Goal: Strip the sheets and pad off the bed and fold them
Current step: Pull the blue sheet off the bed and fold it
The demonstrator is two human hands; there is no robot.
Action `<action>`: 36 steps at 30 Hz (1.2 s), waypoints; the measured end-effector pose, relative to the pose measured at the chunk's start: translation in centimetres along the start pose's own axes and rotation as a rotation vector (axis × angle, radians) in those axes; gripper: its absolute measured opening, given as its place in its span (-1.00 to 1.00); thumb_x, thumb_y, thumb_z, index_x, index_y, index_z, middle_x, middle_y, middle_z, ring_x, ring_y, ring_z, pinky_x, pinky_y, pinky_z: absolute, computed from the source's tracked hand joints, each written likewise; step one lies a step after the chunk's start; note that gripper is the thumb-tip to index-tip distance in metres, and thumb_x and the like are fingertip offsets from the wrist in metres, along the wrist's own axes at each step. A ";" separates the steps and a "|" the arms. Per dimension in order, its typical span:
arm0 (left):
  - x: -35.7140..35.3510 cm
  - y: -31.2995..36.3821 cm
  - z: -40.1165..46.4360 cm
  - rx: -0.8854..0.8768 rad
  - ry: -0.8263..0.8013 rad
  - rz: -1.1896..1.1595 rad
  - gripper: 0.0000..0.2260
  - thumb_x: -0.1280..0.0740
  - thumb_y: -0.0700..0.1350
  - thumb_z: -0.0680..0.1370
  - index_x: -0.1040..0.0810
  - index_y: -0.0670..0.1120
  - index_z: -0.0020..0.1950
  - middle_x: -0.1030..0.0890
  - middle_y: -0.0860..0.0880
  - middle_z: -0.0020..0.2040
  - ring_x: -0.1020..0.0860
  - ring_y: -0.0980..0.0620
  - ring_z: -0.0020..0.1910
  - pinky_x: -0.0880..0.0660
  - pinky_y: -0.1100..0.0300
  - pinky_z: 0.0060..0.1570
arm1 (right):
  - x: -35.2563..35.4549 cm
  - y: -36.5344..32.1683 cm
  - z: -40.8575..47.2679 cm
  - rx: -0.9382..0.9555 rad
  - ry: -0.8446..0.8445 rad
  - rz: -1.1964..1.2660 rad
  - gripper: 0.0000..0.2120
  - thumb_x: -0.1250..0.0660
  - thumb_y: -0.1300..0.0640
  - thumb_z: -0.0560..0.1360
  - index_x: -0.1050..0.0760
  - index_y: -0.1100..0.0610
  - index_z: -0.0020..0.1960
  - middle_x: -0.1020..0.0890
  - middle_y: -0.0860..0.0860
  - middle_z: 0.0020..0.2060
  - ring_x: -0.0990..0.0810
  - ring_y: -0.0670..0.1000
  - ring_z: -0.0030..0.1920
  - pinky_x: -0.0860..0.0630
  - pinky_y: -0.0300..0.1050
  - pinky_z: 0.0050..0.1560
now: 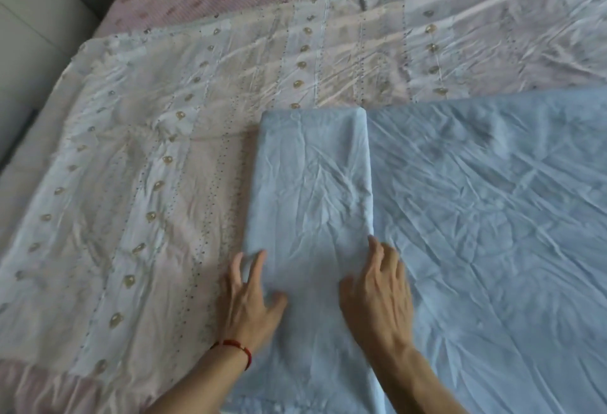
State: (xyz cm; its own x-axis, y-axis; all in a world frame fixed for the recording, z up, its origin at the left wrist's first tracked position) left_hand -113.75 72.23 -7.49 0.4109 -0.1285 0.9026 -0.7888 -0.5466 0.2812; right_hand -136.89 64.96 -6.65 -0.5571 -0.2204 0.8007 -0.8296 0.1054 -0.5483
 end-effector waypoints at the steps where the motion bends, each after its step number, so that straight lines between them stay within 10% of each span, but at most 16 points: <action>1: 0.4 1.2 1.7 -0.052 0.022 0.019 -0.30 -0.33 0.16 0.46 -0.25 0.08 0.58 -0.09 -0.11 0.58 -0.17 -0.14 0.48 -0.22 0.02 0.41 | -0.2 -1.3 1.9 0.061 0.023 -0.043 -0.25 -0.41 0.06 0.38 -0.26 0.15 0.51 -0.38 0.16 0.42 -0.44 0.24 0.37 -0.47 0.16 0.27; 5: 2.1 4.9 10.5 -0.187 0.109 0.126 -0.26 -0.03 0.21 0.48 -0.19 -0.11 0.61 -0.07 -0.16 0.63 -0.13 -0.17 0.56 -0.19 -0.10 0.50 | -2.6 -6.0 10.7 0.217 -0.090 -0.114 -0.27 -0.23 0.05 0.56 0.00 0.07 0.65 0.09 0.09 0.65 0.14 0.10 0.65 0.11 0.15 0.62; 10: 2.5 9.1 18.4 -0.253 0.094 0.262 -0.35 -0.08 0.07 0.66 0.13 -0.10 0.65 0.20 -0.13 0.65 0.20 -0.10 0.62 0.15 -0.15 0.57 | -3.3 -8.3 19.2 0.277 -0.055 -0.200 -0.33 -0.12 -0.01 0.63 0.08 0.00 0.66 0.25 0.07 0.64 0.29 0.10 0.63 0.16 0.26 0.59; 30: -1.1 10.5 31.1 -0.328 0.148 0.370 -0.15 -0.07 0.26 0.49 0.08 -0.15 0.65 0.08 -0.32 0.62 0.09 -0.39 0.59 0.01 -0.24 0.53 | -6.8 -5.3 24.2 0.274 0.225 -0.323 -0.24 -0.17 -0.11 0.43 -0.23 0.04 0.61 -0.17 0.15 0.62 -0.07 0.20 0.63 -0.02 0.30 0.57; 36: 1.9 7.5 25.1 -0.332 0.214 0.060 -0.24 -0.13 0.19 0.58 -0.03 -0.21 0.64 0.02 -0.29 0.63 -0.05 -0.34 0.59 -0.17 -0.26 0.50 | -6.6 -5.3 23.6 0.278 0.228 -0.286 -0.24 -0.19 -0.11 0.44 -0.21 0.04 0.62 -0.15 0.14 0.62 -0.06 0.19 0.63 -0.01 0.29 0.57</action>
State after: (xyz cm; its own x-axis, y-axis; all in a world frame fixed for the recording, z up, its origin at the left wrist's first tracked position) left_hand -107.47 47.14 -11.86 0.2822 0.0426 0.9584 -0.9279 -0.2416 0.2840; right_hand -127.95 42.95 -14.68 -0.3269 0.0201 0.9449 -0.9273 -0.2000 -0.3165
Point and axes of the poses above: each hand's wrist, its own z-axis towards the middle knuckle, its own x-axis out of the back of the hand, y = z × x, the point moved 10 cm from there along z, towards the middle knuckle
